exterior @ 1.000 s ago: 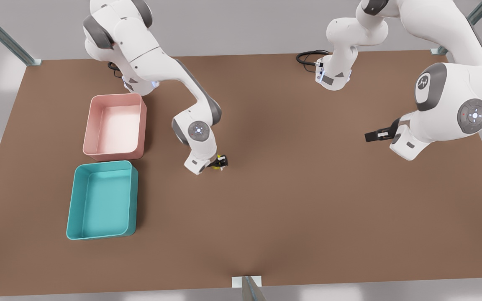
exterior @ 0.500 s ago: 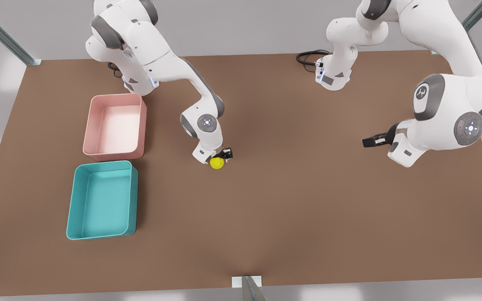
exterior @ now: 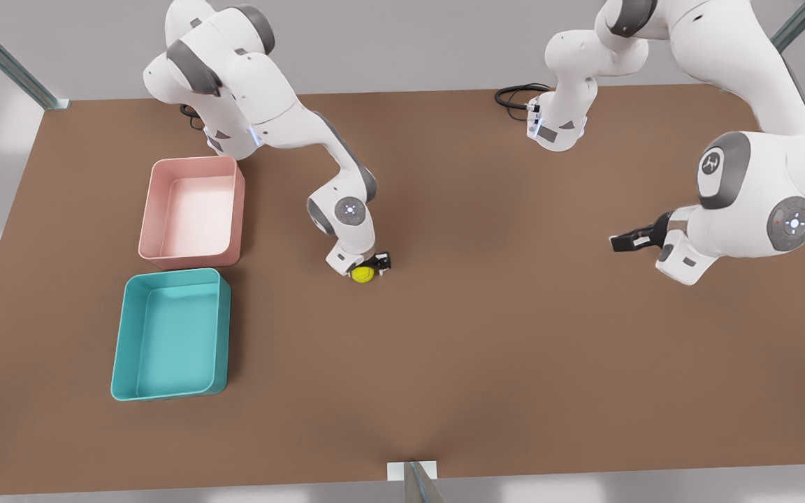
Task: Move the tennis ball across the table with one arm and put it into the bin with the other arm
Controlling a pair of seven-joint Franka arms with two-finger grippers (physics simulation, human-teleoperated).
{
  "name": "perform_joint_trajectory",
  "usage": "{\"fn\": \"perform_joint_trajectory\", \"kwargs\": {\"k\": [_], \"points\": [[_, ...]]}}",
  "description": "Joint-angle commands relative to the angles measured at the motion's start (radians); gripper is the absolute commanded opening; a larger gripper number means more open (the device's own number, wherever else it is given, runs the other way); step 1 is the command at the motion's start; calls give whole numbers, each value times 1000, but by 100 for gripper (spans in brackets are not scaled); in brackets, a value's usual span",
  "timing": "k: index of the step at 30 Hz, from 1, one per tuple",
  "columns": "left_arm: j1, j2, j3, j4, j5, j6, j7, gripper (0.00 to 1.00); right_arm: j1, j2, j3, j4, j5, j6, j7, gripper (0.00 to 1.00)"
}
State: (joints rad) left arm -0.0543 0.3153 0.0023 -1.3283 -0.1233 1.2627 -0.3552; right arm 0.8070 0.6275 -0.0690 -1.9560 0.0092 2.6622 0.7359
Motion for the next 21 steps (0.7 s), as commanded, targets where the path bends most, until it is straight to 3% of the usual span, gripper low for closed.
{"fn": "perform_joint_trajectory", "kwargs": {"k": [1, 4, 8, 11, 15, 21], "points": [[-1, -2, -1, 1, -10, 0, -16, 100, 1, 0, 0, 0, 0, 10, 42, 95], [2, -1, -1, 1, -10, 0, -16, 100, 1, -2, 0, -1, 0, 10, 36, 66], [4, -1, -1, 1, -10, -3, -16, 100, -22, -37, 0, 3, 0, 1, 20, 65], [2, -1, -2, 0, -10, -9, -16, 100, -132, -120, 1, 54, 5, -99, -91, 65], [2, -1, -2, 1, -10, -9, -16, 100, -351, -190, 0, 241, 11, -439, -574, 65], [2, 10, -4, -5, -45, -9, -16, 100, -710, -158, -6, 281, 3, -495, -1061, 65]]}}
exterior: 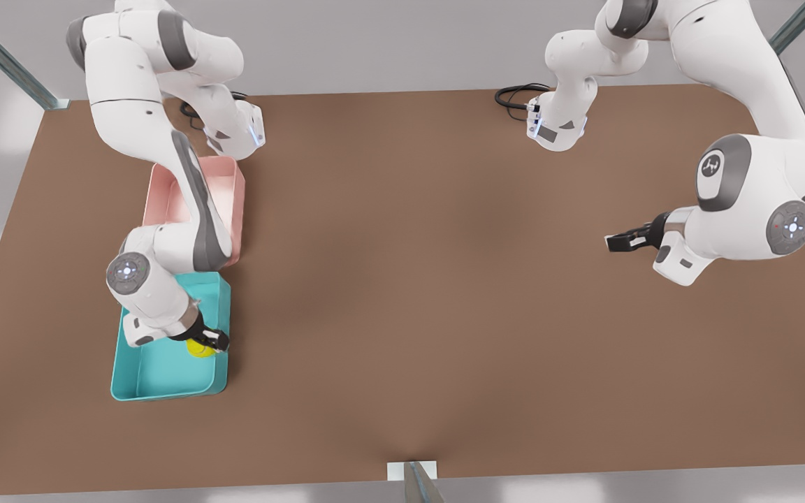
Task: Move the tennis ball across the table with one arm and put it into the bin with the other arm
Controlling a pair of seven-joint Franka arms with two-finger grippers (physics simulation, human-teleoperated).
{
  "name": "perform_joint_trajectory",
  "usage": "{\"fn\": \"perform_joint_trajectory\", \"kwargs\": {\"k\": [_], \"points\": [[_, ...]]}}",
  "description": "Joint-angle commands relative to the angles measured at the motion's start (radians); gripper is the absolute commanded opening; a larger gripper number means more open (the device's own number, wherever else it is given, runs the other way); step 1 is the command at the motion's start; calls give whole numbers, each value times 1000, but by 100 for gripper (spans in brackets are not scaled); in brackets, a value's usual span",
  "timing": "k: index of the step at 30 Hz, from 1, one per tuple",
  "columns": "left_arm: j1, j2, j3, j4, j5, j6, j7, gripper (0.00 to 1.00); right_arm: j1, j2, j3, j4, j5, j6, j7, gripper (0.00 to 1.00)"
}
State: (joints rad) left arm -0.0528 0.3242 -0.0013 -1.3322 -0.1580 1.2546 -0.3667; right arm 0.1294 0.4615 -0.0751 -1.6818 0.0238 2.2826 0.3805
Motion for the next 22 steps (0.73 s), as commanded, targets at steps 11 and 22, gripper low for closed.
{"fn": "perform_joint_trajectory", "kwargs": {"k": [11, 22], "points": [[-1, 1, 0, 4, -9, -1, -6, 100, -117, 91, 8, 166, 4, -215, -747, 100], [-4, 3, 0, 4, -9, 2, -11, 100, -47, -360, -20, 149, -7, -805, -489, 100]]}}
